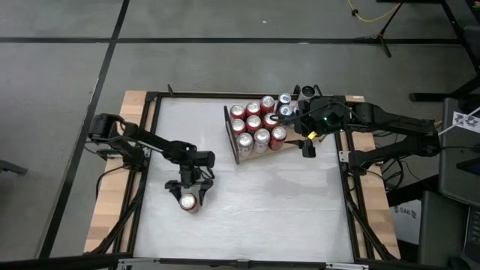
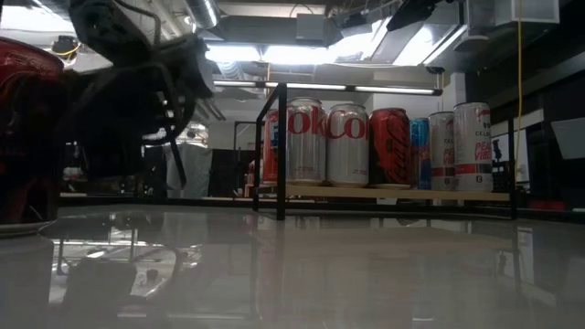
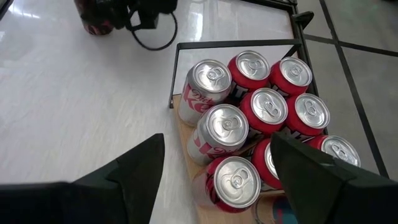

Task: Place canned beverage on shelf
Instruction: Put the red soda can on the shelf

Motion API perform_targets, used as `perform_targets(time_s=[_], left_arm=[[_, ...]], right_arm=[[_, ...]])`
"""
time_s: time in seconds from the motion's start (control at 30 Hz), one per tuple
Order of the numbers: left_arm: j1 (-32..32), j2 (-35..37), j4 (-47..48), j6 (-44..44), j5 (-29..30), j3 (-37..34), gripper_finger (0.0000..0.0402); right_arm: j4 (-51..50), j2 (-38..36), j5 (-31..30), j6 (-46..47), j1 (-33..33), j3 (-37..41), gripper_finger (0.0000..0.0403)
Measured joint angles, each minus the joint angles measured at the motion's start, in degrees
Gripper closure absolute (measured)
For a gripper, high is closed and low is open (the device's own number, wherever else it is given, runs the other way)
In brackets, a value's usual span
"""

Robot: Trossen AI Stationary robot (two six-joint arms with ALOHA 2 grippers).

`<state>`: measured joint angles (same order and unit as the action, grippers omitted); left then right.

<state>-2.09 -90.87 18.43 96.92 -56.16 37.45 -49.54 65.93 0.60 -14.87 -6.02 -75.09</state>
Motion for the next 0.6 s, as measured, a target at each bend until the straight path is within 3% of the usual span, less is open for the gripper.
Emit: perform_targets(time_s=[0.33,0.6], left_arm=[[0.16,13.28,12.5,0.39,14.25,0.0,0.0015],[-3.45,28.05,21.86,0.41,33.33,0.0,0.0015]], right_arm=[[0.02,0.0,0.02,0.0,0.02,0.0,0.012],[0.02,0.0,0.0,0.0,0.01,0.0,0.012]])
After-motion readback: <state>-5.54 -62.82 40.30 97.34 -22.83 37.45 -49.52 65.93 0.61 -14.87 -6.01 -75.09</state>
